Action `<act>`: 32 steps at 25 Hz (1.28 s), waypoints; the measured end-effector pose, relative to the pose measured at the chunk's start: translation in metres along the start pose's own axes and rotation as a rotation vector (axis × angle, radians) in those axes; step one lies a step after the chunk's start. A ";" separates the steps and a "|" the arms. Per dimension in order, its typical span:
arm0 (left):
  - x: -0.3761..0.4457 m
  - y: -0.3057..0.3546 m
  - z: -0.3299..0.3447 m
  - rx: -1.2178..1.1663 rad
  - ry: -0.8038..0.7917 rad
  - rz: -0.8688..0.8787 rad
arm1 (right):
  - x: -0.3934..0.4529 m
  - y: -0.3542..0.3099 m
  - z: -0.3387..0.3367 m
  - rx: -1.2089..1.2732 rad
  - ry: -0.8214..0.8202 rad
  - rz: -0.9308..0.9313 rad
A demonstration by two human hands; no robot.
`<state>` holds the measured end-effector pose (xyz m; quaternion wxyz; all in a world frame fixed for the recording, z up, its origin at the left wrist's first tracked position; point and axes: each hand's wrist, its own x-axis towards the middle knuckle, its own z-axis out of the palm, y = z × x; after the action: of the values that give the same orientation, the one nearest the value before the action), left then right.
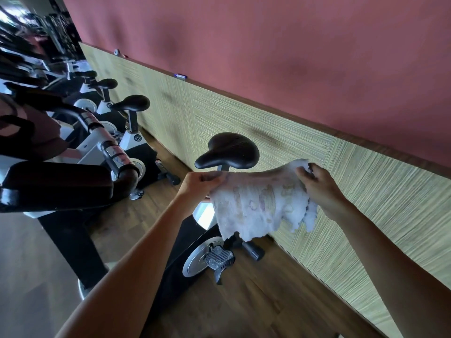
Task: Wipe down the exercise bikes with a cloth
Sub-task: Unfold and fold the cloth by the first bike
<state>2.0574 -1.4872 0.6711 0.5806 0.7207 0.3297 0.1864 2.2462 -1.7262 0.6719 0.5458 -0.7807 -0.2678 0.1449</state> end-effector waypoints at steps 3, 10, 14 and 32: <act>-0.002 -0.001 0.014 0.180 0.181 0.086 | -0.004 0.004 0.003 -0.008 0.044 0.027; -0.015 0.002 0.069 0.261 0.158 0.210 | -0.024 -0.011 0.067 -0.164 0.149 -0.377; -0.019 0.003 0.079 0.019 0.051 0.083 | -0.033 -0.015 0.081 -0.103 0.051 -0.411; -0.029 0.029 0.031 0.208 -0.267 0.271 | -0.018 -0.004 0.038 -0.046 -0.413 0.096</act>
<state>2.0650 -1.5326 0.6946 0.5111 0.8328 0.1677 0.1306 2.2111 -1.7059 0.6603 0.4540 -0.7585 -0.3396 0.3214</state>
